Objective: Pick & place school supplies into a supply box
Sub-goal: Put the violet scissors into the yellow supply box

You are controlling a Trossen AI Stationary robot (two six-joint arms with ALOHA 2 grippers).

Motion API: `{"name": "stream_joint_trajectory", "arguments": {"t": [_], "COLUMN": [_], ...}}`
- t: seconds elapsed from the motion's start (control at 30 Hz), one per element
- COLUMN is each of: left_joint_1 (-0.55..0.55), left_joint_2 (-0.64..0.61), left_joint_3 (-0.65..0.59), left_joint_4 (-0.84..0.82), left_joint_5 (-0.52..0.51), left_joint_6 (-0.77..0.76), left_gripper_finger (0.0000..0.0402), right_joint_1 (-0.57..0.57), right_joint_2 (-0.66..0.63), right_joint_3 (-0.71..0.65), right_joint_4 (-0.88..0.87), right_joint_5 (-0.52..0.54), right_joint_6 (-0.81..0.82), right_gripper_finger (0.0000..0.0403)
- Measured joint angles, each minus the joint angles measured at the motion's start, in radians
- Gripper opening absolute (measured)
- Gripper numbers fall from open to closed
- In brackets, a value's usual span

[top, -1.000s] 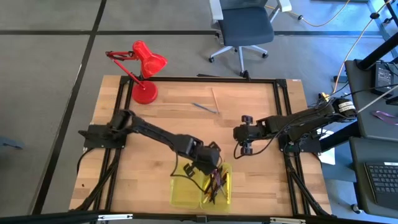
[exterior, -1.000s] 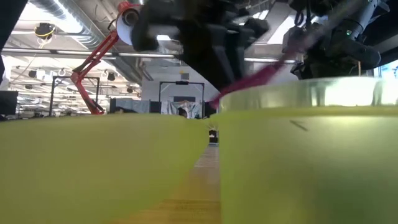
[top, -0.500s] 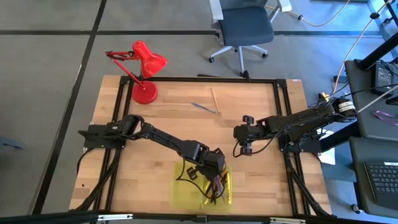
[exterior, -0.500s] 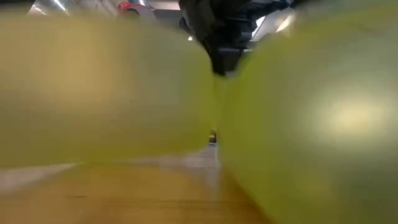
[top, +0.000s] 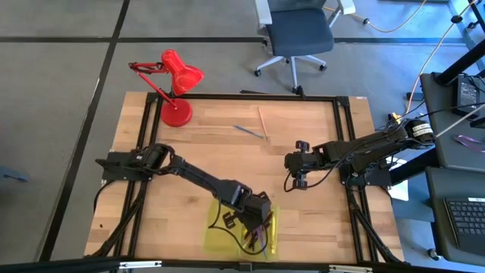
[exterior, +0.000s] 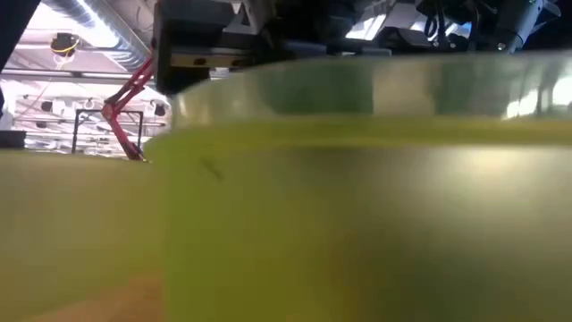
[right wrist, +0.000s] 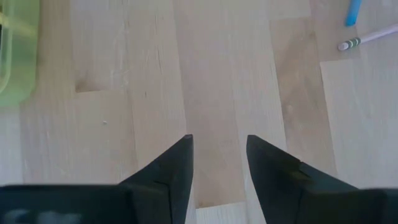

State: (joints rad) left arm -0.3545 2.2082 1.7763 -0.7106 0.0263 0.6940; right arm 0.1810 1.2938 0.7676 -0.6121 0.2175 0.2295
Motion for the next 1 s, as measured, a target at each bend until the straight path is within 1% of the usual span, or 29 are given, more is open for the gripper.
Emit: {"name": "stream_joint_trajectory", "arguments": {"t": [0.2, 0.43, 0.53, 0.63, 0.7, 0.87, 1.0], "left_joint_1": [-0.007, 0.011, 0.012, 0.010, 0.010, 0.006, -0.007], "left_joint_2": [0.000, 0.024, 0.038, 0.043, 0.048, 0.049, 0.049], "left_joint_3": [0.000, 0.001, 0.001, 0.001, 0.003, 0.003, 0.002], "left_joint_4": [-0.008, -0.010, -0.033, -0.078, -0.075, -0.073, -0.084], "left_joint_5": [-0.003, -0.006, -0.039, -0.093, -0.107, -0.172, -0.261], "left_joint_6": [-0.003, -0.008, -0.001, 0.020, 0.022, -0.001, -0.016], "left_gripper_finger": [0.0054, 0.0054, 0.0054, 0.0054, 0.0057, 0.0073, 0.0085], "right_joint_1": [0.000, 0.000, 0.000, 0.000, 0.000, 0.000, 0.000], "right_joint_2": [0.000, 0.000, 0.000, 0.000, 0.000, 0.000, 0.000], "right_joint_3": [0.000, 0.000, 0.000, 0.000, 0.000, 0.000, 0.000], "right_joint_4": [0.000, 0.000, 0.000, 0.000, -0.002, -0.002, -0.002], "right_joint_5": [0.000, 0.000, -0.001, -0.005, -0.005, -0.008, -0.008], "right_joint_6": [0.001, 0.025, 0.028, 0.028, 0.028, 0.027, 0.026], "right_gripper_finger": [0.0153, 0.0153, 0.0153, 0.0153, 0.0153, 0.0153, 0.0153]}}
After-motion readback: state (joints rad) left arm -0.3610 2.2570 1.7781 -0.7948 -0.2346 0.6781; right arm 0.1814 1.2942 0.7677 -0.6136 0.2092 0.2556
